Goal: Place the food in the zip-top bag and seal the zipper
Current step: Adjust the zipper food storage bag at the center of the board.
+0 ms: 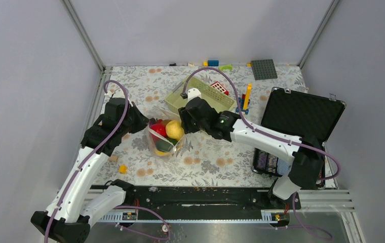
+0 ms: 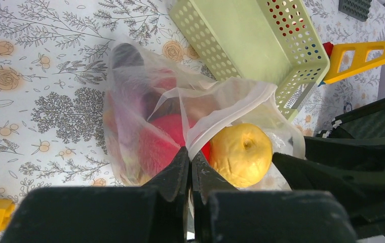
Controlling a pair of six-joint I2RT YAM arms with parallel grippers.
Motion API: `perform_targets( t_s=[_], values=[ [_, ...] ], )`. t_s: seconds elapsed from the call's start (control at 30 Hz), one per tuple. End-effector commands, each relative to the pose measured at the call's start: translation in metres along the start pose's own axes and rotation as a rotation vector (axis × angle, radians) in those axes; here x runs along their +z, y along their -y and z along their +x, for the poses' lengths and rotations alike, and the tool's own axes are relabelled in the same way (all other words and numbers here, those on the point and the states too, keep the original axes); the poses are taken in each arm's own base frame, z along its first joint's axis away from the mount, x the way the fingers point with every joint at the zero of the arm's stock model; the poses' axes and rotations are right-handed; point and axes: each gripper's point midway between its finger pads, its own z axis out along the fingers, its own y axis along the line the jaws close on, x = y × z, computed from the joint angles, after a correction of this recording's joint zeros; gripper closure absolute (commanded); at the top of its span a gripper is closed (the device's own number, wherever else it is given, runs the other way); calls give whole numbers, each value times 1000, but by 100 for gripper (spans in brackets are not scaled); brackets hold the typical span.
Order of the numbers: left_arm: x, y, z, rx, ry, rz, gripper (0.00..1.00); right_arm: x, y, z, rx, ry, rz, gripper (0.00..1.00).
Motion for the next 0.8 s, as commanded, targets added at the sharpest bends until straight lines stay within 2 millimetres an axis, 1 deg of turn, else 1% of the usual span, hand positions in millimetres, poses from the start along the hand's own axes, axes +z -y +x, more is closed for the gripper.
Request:
perform_targets(
  t_s=[0.0, 0.07, 0.1, 0.17, 0.23, 0.33, 0.37, 0.43, 0.5, 0.57, 0.6, 0.63, 0.67, 0.77],
  values=[
    [-4, 22, -13, -30, 59, 109, 100, 5, -5, -12, 63, 0, 1, 59],
    [-3, 26, -13, -32, 51, 125, 100, 7, -9, -10, 72, -13, -15, 73],
    [-3, 27, -13, -32, 51, 131, 100, 5, -11, -9, 78, -14, -26, 78],
    [-2, 32, -8, -29, 23, 156, 100, -2, -16, -11, 88, -12, -64, 86],
    [-2, 39, -3, -17, -2, 197, 100, -13, -24, -12, 99, -10, -121, 100],
    [-9, 56, 5, 25, -39, 296, 100, -31, -37, -7, 132, -33, -210, 100],
    [-12, 63, 8, 44, -49, 333, 100, -35, -39, -3, 148, -52, -228, 100],
    [-21, 78, 15, 84, -70, 408, 100, -50, -48, 4, 194, -89, -289, 100],
    [-26, 87, 23, 106, -94, 444, 100, -67, -54, 7, 248, -109, -334, 100],
    [-29, 98, 30, 125, -117, 487, 100, -85, -52, 12, 283, -123, -328, 100],
    [-31, 104, 33, 134, -126, 512, 100, -94, -50, 11, 289, -115, -321, 100],
    [-34, 111, 37, 141, -141, 546, 100, -102, -47, 16, 297, -123, -298, 100],
    [-36, 118, 40, 148, -149, 574, 100, -109, -46, 16, 303, -120, -298, 100],
    [-42, 140, 50, 178, -175, 659, 97, -126, -47, 29, 354, -171, -312, 100]
  ],
)
